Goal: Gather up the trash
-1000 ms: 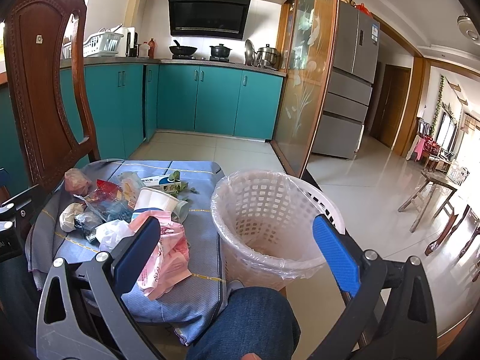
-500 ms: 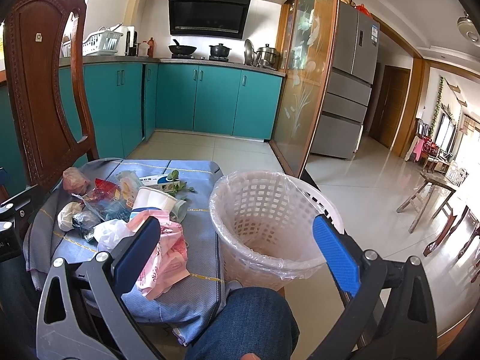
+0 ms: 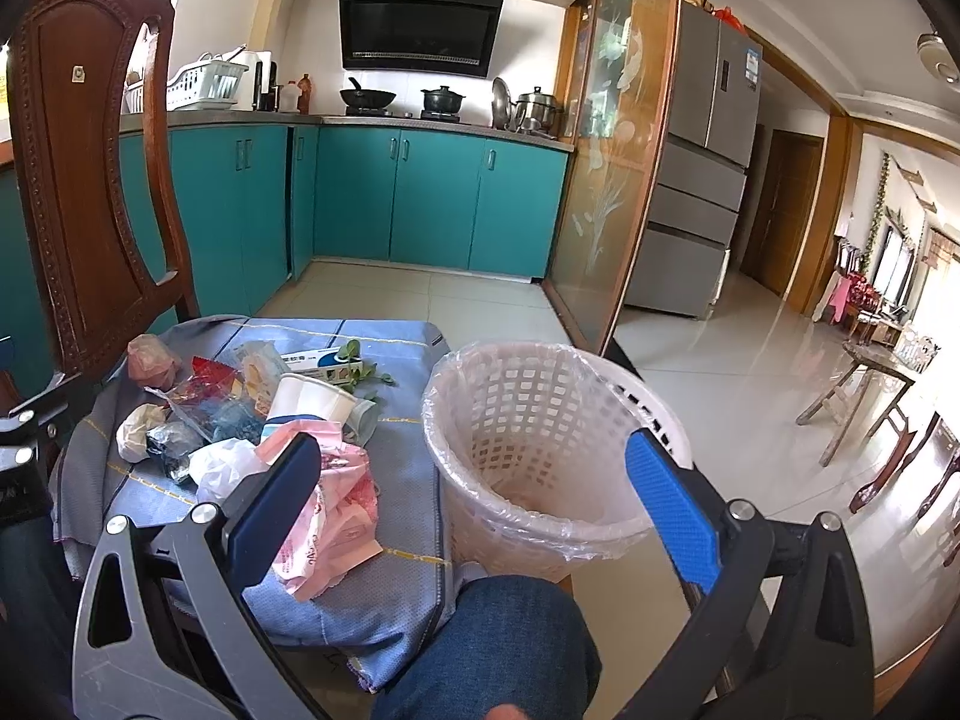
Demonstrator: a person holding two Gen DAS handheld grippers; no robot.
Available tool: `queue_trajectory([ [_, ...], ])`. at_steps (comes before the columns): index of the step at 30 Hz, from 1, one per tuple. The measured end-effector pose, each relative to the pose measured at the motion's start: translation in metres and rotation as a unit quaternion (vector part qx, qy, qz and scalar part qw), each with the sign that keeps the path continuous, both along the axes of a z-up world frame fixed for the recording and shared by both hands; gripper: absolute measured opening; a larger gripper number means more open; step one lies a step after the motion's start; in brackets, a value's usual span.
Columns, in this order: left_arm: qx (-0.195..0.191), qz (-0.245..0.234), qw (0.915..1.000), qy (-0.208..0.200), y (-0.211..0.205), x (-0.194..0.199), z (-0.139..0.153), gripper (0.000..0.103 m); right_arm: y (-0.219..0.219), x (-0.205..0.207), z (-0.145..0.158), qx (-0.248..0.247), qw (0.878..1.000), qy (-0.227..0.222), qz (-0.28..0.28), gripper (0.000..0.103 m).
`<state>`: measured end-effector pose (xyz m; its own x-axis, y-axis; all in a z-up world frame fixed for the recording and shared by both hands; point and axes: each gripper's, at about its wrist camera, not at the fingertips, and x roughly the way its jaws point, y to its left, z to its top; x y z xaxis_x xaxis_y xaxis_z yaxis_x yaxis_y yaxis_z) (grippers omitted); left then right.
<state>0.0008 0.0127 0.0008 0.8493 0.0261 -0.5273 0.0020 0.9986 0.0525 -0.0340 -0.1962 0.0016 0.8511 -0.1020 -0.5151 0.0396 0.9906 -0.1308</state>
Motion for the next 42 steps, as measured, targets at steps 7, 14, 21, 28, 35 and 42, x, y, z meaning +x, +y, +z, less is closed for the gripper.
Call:
queue_trajectory([
  [7, -0.002, 0.036, 0.9989, 0.03, 0.033, 0.017, -0.016, 0.099, 0.018, 0.023, -0.029, 0.053, 0.991, 0.056, 0.107, 0.1],
  [14, -0.041, 0.005, 0.9947, 0.094, 0.044, 0.033, -0.05, 0.084, 0.048, 0.068, -0.095, 0.036, 0.981, 0.144, 0.125, 0.089],
  [21, -0.064, -0.03, 0.9874, 0.142, 0.036, 0.054, -0.081, 0.074, 0.054, 0.084, -0.12, 0.041, 0.971, 0.18, 0.15, 0.057],
  [28, -0.066, -0.07, 0.9802, 0.173, 0.009, 0.077, -0.098, 0.076, 0.029, 0.075, -0.109, 0.097, 0.96, 0.189, 0.18, 0.025],
  [35, -0.032, -0.091, 0.9753, 0.199, -0.022, 0.093, -0.12, 0.077, 0.003, 0.071, -0.085, 0.114, 0.963, 0.165, 0.179, 0.024],
  [42, 0.018, -0.1, 0.9725, 0.21, -0.042, 0.096, -0.138, 0.07, -0.008, 0.071, -0.068, 0.11, 0.967, 0.129, 0.189, 0.024],
])
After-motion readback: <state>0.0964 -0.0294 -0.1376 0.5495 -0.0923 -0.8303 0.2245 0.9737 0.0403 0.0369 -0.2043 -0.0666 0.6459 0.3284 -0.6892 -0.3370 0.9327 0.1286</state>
